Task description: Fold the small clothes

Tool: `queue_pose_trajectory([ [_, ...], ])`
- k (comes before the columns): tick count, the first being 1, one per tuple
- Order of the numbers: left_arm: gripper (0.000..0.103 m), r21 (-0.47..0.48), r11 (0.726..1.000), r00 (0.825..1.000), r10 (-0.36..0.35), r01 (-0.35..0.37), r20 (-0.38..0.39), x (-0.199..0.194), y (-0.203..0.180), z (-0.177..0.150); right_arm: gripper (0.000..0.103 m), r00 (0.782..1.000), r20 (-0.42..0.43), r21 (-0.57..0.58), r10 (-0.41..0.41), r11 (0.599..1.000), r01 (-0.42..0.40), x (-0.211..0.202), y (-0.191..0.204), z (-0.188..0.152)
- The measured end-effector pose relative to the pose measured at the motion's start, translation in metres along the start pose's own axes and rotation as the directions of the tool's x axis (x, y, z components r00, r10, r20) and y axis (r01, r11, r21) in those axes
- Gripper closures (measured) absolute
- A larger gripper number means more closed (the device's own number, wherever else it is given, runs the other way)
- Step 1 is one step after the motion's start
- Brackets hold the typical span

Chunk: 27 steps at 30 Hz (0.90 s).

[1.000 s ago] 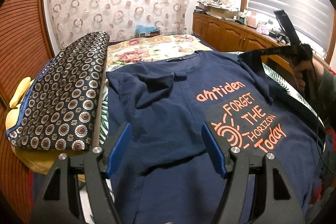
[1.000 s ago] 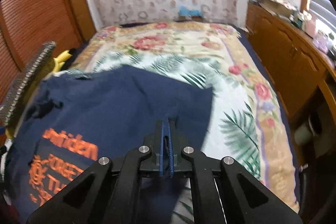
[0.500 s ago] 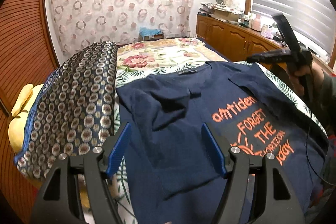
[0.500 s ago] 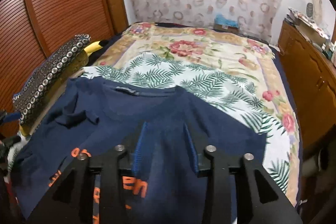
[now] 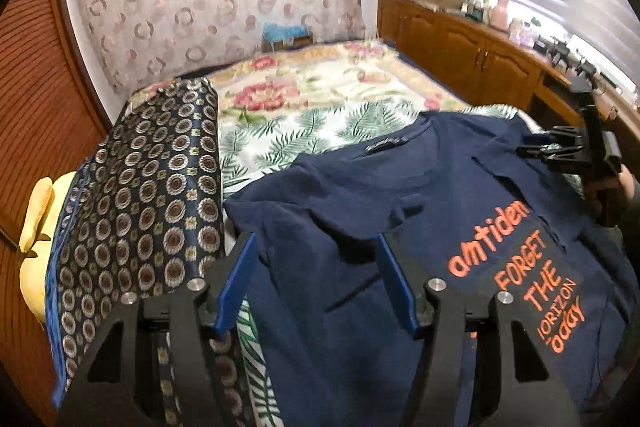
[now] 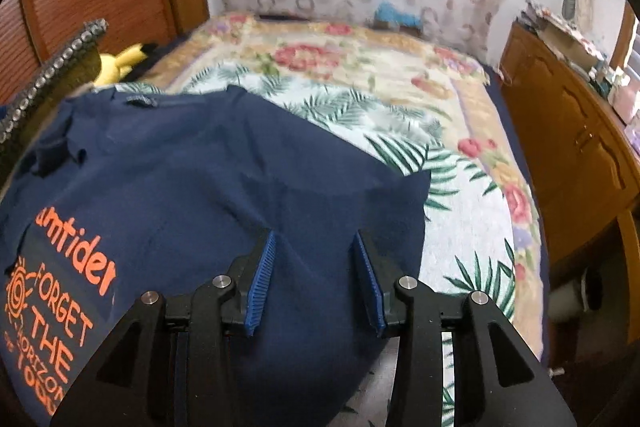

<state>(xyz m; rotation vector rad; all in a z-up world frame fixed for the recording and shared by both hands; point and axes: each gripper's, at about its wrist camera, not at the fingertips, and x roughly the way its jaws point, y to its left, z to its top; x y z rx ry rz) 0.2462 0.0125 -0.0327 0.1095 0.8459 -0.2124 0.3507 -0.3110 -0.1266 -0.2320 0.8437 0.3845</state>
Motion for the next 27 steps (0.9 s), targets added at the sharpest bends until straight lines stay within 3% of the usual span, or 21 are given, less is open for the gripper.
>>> queue_pose_trajectory([
  [5, 0.054, 0.023, 0.999, 0.994, 0.030, -0.027, -0.107, 0.035, 0.005, 0.020, 0.061, 1.000, -0.001, 0.005, 0.007, 1.000, -0.007, 0.000, -0.001, -0.002],
  [14, 0.063, 0.115, 0.989, 0.947, 0.127, -0.097, -0.296, 0.090, 0.004, 0.026, 0.060, 1.000, 0.000, 0.006, 0.007, 1.000, -0.007, 0.000, -0.001, -0.002],
  [19, 0.063, 0.123, 0.987, 0.932, 0.141, -0.105, -0.333, 0.102, 0.003, 0.020, 0.060, 1.000, 0.000, 0.006, 0.007, 1.000, -0.007, 0.000, -0.001, -0.003],
  [23, 0.064, 0.102, 0.991, 0.938, 0.113, -0.084, -0.327, 0.105, 0.008, 0.021, 0.060, 1.000, 0.000, 0.007, 0.008, 1.000, -0.008, 0.000, -0.001, -0.003],
  [26, 0.085, 0.089, 0.994, 0.942, 0.083, -0.057, -0.325, 0.103, 0.012, 0.020, 0.060, 1.000, 0.001, 0.006, 0.007, 1.000, -0.007, 0.000, -0.002, -0.003],
  [27, 0.100, 0.094, 0.994, 0.941, 0.084, -0.056, -0.327, 0.103, 0.012, 0.019, 0.060, 1.000, 0.001, 0.006, 0.008, 1.000, -0.008, 0.000, -0.002, -0.003],
])
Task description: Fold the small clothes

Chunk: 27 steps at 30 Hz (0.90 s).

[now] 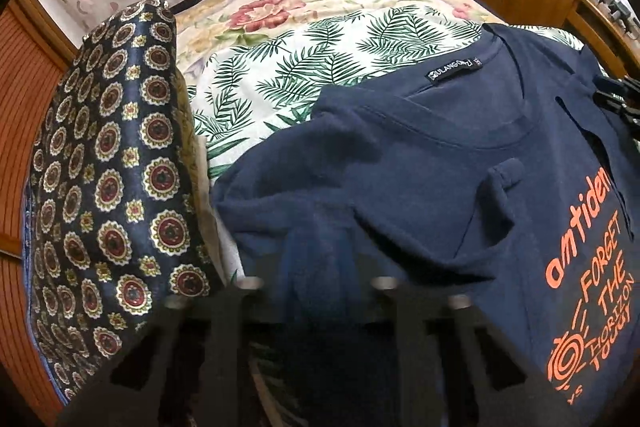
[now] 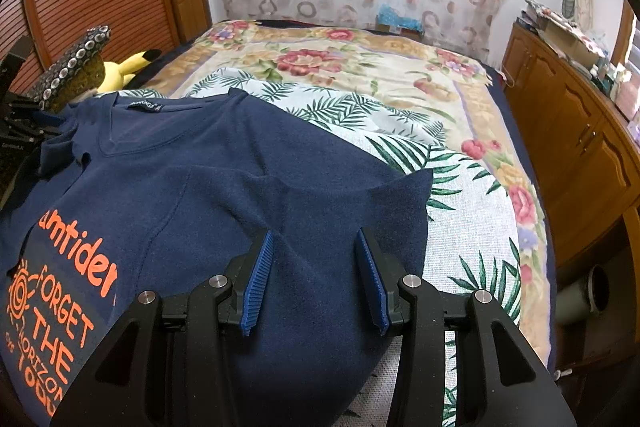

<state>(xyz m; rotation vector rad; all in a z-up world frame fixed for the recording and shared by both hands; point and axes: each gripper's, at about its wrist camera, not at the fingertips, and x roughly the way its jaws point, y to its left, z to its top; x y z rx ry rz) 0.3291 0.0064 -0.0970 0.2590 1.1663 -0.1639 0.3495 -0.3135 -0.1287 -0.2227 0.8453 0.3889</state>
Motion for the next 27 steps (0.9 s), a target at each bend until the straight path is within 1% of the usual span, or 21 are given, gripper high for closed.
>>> queue_pose_trajectory([
  [1, 0.101, 0.008, 1.000, 1.000, 0.000, 0.000, 0.000, -0.001, 0.000, -0.002, 0.060, 1.000, 0.000, 0.000, 0.000, 1.000, 0.000, 0.000, 0.000, 0.000],
  [3, 0.102, 0.019, 1.000, 1.000, 0.022, -0.023, 0.018, -0.006, 0.000, -0.005, 0.060, 1.000, 0.000, -0.001, -0.001, 1.000, 0.001, 0.000, 0.000, 0.000],
  [6, 0.102, -0.010, 0.999, 0.994, 0.037, -0.036, 0.100, -0.029, 0.008, -0.007, 0.060, 1.000, 0.000, 0.000, 0.000, 1.000, 0.000, 0.000, 0.000, 0.000],
  [8, 0.102, -0.038, 0.999, 0.985, 0.042, -0.036, 0.168, -0.051, 0.016, -0.007, 0.060, 1.000, 0.000, 0.000, 0.000, 1.000, 0.000, 0.000, 0.000, 0.000],
  [11, 0.102, -0.074, 0.996, 0.968, 0.062, -0.046, 0.242, -0.077, 0.029, -0.009, 0.060, 1.000, 0.000, 0.003, 0.004, 1.000, -0.004, 0.000, -0.001, 0.000],
  [14, 0.102, -0.110, 0.993, 0.955, 0.073, -0.043, 0.289, -0.092, 0.043, -0.012, 0.060, 1.000, 0.001, -0.012, 0.014, 1.000, -0.014, 0.000, 0.002, 0.001],
  [16, 0.102, -0.119, 0.992, 0.948, 0.076, -0.041, 0.309, -0.097, 0.050, -0.015, 0.060, 1.000, 0.002, -0.024, 0.017, 1.000, -0.017, 0.000, 0.002, 0.002],
  [20, 0.102, -0.132, 0.991, 0.942, 0.070, -0.028, 0.327, -0.101, 0.059, -0.024, 0.060, 0.999, 0.037, 0.046, 0.006, 0.999, -0.008, -0.016, -0.004, 0.006],
  [22, 0.102, -0.138, 0.990, 0.940, 0.063, -0.018, 0.335, -0.099, 0.062, -0.027, 0.060, 0.999, 0.045, 0.058, -0.007, 0.998, 0.004, -0.023, -0.009, 0.008],
  [24, 0.102, -0.141, 0.990, 0.939, 0.058, -0.010, 0.340, -0.096, 0.061, -0.028, 0.060, 0.999, 0.040, 0.060, -0.026, 0.998, 0.023, -0.027, -0.016, 0.010],
  [27, 0.102, -0.134, 0.991, 0.938, 0.064, -0.019, 0.340, -0.092, 0.058, -0.033, 0.060, 0.999, 0.004, 0.063, -0.044, 0.997, 0.044, -0.022, -0.019, 0.009],
])
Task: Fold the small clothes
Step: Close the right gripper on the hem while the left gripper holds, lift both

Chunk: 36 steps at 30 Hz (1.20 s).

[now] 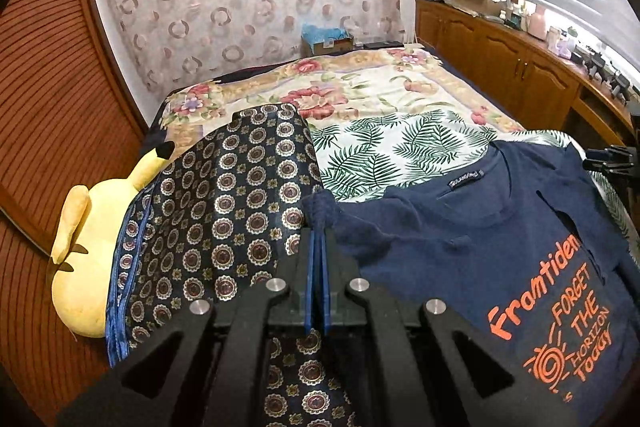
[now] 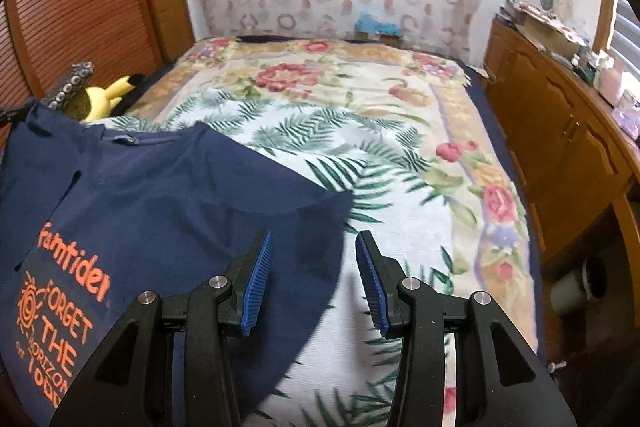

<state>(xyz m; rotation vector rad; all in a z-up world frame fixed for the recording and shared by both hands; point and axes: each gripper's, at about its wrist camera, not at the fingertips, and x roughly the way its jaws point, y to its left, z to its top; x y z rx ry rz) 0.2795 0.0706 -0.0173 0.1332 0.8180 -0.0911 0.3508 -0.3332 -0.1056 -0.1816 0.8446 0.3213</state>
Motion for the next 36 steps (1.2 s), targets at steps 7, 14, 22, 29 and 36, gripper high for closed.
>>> queue_pose_trajectory([
  [7, 0.102, 0.001, 1.000, 1.000, -0.023, 0.023, 0.002, -0.004, -0.002, -0.006, 0.059, 0.998, -0.055, 0.027, 0.020, 0.999, -0.018, 0.020, -0.020, -0.003],
  [14, 0.102, 0.006, 0.999, 0.998, -0.044, 0.043, 0.038, -0.022, -0.010, -0.009, 0.077, 0.997, -0.071, -0.030, 0.043, 0.999, -0.045, 0.030, -0.010, 0.011],
  [22, 0.102, 0.037, 0.998, 0.995, -0.050, 0.047, 0.089, -0.052, -0.024, -0.011, 0.101, 0.998, 0.031, -0.079, -0.050, 0.995, 0.053, 0.000, 0.003, 0.026],
  [29, 0.102, 0.043, 0.998, 0.991, -0.059, 0.054, 0.118, -0.070, -0.027, -0.018, 0.101, 0.986, 0.091, -0.151, -0.139, 0.977, 0.151, -0.035, 0.008, 0.046],
  [36, 0.102, 0.056, 0.995, 0.985, -0.085, 0.078, 0.152, -0.099, -0.038, -0.039, 0.101, 0.987, 0.144, -0.178, -0.066, 0.980, 0.092, -0.072, 0.038, 0.030],
])
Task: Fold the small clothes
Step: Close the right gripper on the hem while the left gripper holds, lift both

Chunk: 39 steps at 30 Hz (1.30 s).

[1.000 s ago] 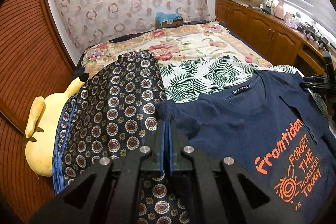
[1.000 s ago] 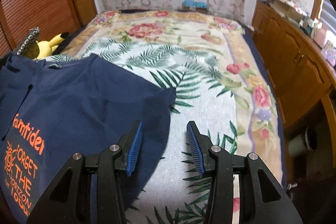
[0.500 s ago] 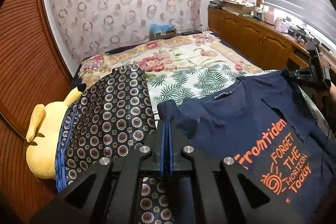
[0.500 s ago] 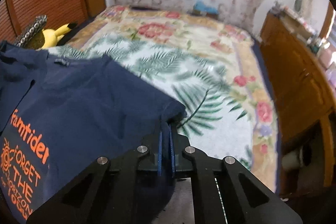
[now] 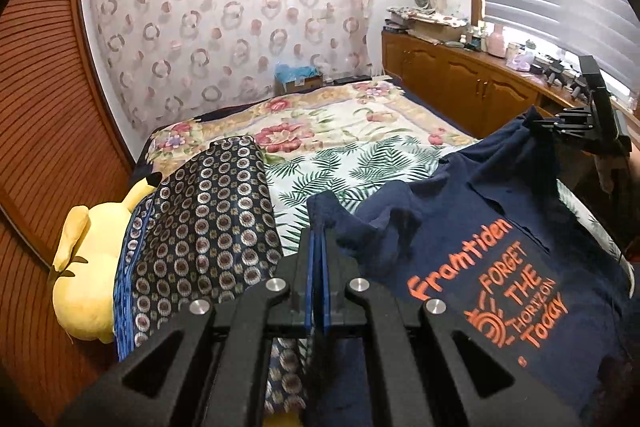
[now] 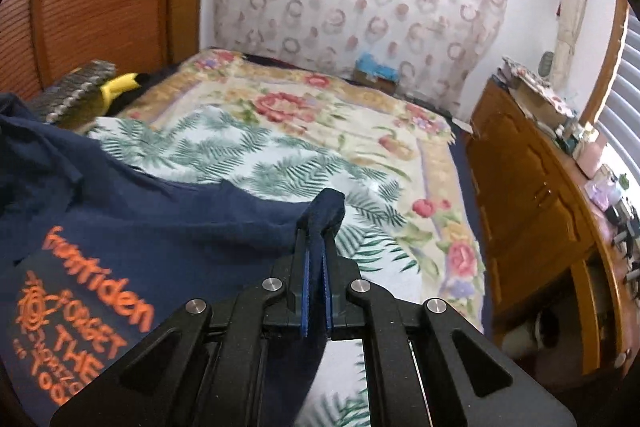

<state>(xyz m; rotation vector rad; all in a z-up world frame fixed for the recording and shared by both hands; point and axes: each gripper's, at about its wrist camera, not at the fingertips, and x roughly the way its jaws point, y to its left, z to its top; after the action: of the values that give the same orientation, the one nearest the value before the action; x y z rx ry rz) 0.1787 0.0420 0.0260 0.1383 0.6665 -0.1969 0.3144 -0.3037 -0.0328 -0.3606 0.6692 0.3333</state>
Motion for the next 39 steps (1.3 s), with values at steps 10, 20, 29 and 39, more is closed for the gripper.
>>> queue_pose_trajectory([
  [10, 0.102, -0.047, 0.998, 0.996, -0.046, 0.049, 0.073, -0.063, -0.020, -0.063, 0.101, 0.995, 0.072, 0.001, 0.068, 0.998, -0.069, -0.087, 0.039, -0.047],
  [20, 0.102, -0.143, 0.986, 0.993, -0.076, 0.088, 0.088, -0.100, -0.027, -0.132, 0.101, 0.990, 0.089, 0.119, 0.107, 0.986, -0.117, -0.154, 0.039, -0.136],
  [29, 0.102, -0.100, 0.993, 0.995, -0.051, 0.059, 0.080, -0.144, -0.037, -0.146, 0.101, 0.992, 0.048, 0.099, 0.116, 0.988, -0.120, -0.188, 0.048, -0.169],
  [39, 0.098, -0.159, 0.987, 1.000, -0.019, 0.018, -0.004, -0.142, -0.018, -0.177, 0.100, 0.992, 0.004, 0.078, 0.130, 0.988, -0.130, -0.203, 0.055, -0.194],
])
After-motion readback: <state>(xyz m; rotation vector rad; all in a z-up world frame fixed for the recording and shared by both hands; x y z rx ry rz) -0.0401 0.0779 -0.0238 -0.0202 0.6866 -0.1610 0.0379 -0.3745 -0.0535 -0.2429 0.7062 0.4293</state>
